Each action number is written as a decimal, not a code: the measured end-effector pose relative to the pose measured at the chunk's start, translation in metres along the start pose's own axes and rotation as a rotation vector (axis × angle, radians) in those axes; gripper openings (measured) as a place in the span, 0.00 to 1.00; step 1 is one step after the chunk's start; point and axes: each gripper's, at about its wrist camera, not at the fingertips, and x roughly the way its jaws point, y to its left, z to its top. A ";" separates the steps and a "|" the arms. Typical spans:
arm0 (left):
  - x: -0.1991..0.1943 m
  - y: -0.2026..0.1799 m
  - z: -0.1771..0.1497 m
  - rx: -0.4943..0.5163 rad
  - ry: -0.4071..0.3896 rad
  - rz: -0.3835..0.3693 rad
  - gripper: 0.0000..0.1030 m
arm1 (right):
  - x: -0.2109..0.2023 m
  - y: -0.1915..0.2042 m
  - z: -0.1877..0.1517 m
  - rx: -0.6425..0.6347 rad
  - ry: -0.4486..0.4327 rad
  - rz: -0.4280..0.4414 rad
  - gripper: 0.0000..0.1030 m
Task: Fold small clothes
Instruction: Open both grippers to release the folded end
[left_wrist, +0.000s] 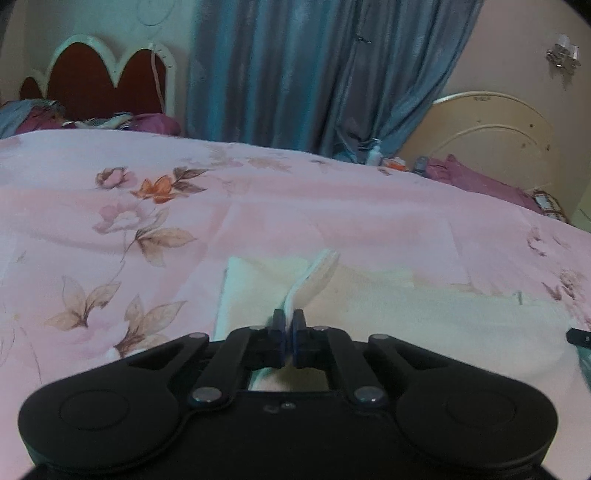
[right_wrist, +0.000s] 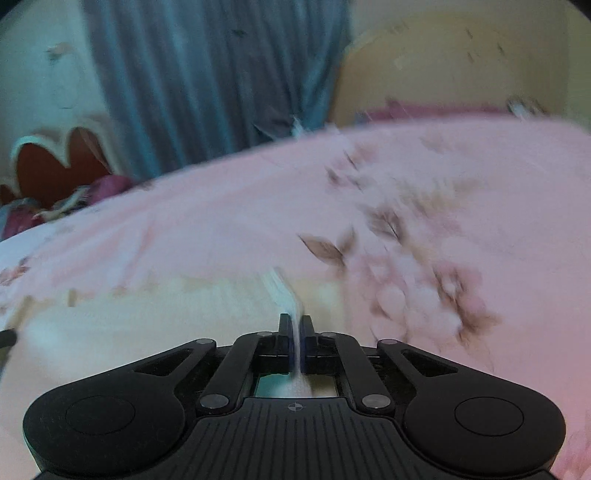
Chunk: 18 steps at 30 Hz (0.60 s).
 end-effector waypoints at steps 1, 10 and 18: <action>0.001 0.000 -0.001 -0.002 0.000 0.008 0.03 | -0.001 0.004 -0.001 -0.017 -0.004 -0.012 0.02; -0.025 -0.007 0.003 0.012 -0.037 0.013 0.23 | -0.040 0.028 0.005 -0.057 -0.103 0.046 0.55; -0.062 -0.030 -0.010 0.070 -0.043 -0.081 0.32 | -0.050 0.078 -0.015 -0.128 -0.028 0.139 0.55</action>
